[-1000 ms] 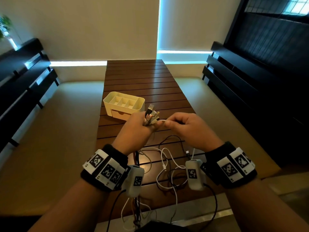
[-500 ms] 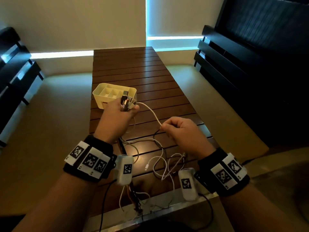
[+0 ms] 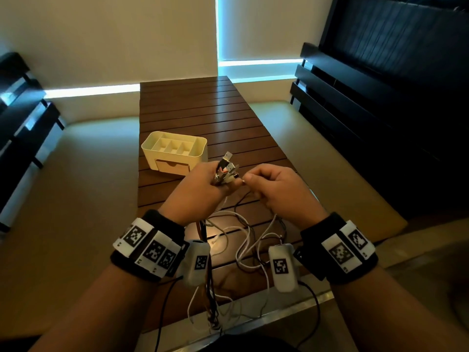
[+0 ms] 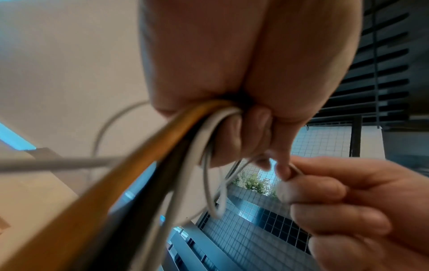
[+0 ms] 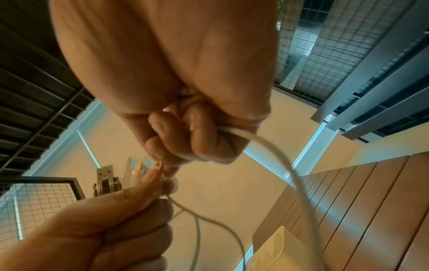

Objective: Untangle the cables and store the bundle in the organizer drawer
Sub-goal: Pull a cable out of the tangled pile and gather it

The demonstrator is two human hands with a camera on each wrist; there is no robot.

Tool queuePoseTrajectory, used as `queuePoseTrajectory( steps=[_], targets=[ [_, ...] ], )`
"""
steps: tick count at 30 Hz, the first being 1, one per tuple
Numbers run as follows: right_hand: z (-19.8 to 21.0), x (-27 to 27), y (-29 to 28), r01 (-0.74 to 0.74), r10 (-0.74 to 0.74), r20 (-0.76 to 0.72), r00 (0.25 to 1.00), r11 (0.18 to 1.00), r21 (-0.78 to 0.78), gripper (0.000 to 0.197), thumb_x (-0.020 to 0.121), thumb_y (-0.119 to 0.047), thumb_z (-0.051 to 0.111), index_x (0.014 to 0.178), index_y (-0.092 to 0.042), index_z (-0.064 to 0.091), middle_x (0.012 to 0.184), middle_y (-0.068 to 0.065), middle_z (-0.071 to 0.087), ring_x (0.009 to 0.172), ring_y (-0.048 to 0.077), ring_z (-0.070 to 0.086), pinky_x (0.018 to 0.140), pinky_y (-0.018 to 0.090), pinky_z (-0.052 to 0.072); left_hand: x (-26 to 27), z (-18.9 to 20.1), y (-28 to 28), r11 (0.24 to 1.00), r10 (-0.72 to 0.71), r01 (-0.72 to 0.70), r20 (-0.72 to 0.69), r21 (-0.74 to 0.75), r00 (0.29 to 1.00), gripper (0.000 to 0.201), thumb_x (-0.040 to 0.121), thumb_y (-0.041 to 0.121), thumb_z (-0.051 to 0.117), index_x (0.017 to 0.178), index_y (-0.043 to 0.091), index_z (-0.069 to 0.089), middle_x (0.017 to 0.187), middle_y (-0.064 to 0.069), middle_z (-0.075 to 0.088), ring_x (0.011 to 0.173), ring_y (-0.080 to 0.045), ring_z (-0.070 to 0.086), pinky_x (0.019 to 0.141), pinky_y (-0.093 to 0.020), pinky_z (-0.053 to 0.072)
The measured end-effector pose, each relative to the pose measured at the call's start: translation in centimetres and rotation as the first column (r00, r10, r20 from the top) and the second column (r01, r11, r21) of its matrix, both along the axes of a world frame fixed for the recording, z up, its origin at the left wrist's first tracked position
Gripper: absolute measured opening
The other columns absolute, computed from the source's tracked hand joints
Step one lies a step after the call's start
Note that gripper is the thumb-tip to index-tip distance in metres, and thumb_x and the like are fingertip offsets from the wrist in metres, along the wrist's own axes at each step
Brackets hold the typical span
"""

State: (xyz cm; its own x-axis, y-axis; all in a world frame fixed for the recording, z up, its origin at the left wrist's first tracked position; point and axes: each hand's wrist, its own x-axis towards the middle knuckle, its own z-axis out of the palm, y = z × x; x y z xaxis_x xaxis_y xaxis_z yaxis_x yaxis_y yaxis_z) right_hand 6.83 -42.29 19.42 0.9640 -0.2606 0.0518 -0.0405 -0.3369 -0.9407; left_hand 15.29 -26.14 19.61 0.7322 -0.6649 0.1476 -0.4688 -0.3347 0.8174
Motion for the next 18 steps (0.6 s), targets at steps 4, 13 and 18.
queuePoseTrajectory(
  steps=[4, 13, 18],
  targets=[
    [0.2, -1.1, 0.4, -0.056, 0.059, -0.040, 0.997, 0.995, 0.081, 0.018, 0.099, -0.020, 0.057, 0.098, -0.007, 0.070, 0.067, 0.001, 0.068, 0.055, 0.015, 0.061, 0.054, 0.025, 0.052, 0.4, -0.4, 0.7, 0.988, 0.147, -0.148, -0.016, -0.045, 0.989, 0.019, 0.096, 0.028, 0.064, 0.084, 0.013, 0.061, 0.066, -0.005, 0.056, 0.059, -0.014, 0.050, 0.061, -0.037, 0.045],
    [-0.5, -3.9, 0.6, -0.271, 0.277, -0.439, 0.855, 0.959, 0.080, 0.017, 0.100, -0.020, 0.055, 0.099, -0.007, 0.065, 0.073, 0.005, 0.072, 0.060, 0.018, 0.068, 0.059, 0.027, 0.058, 0.7, -1.4, 1.6, 0.968, 0.198, -0.221, -0.178, -0.119, 0.964, 0.014, 0.096, 0.031, 0.064, 0.094, 0.017, 0.064, 0.069, 0.005, 0.054, 0.054, -0.005, 0.047, 0.061, -0.031, 0.043],
    [-4.6, -5.3, 0.4, -0.323, 0.267, -0.682, 0.681, 0.945, 0.048, 0.019, 0.102, -0.021, 0.052, 0.102, -0.006, 0.063, 0.073, 0.004, 0.071, 0.064, 0.019, 0.068, 0.065, 0.032, 0.057, 2.2, -1.7, 3.3, 0.921, 0.264, -0.327, -0.276, -0.211, 0.924, 0.020, 0.098, 0.029, 0.062, 0.082, 0.016, 0.059, 0.059, 0.008, 0.049, 0.051, -0.009, 0.043, 0.055, -0.031, 0.042]
  ],
)
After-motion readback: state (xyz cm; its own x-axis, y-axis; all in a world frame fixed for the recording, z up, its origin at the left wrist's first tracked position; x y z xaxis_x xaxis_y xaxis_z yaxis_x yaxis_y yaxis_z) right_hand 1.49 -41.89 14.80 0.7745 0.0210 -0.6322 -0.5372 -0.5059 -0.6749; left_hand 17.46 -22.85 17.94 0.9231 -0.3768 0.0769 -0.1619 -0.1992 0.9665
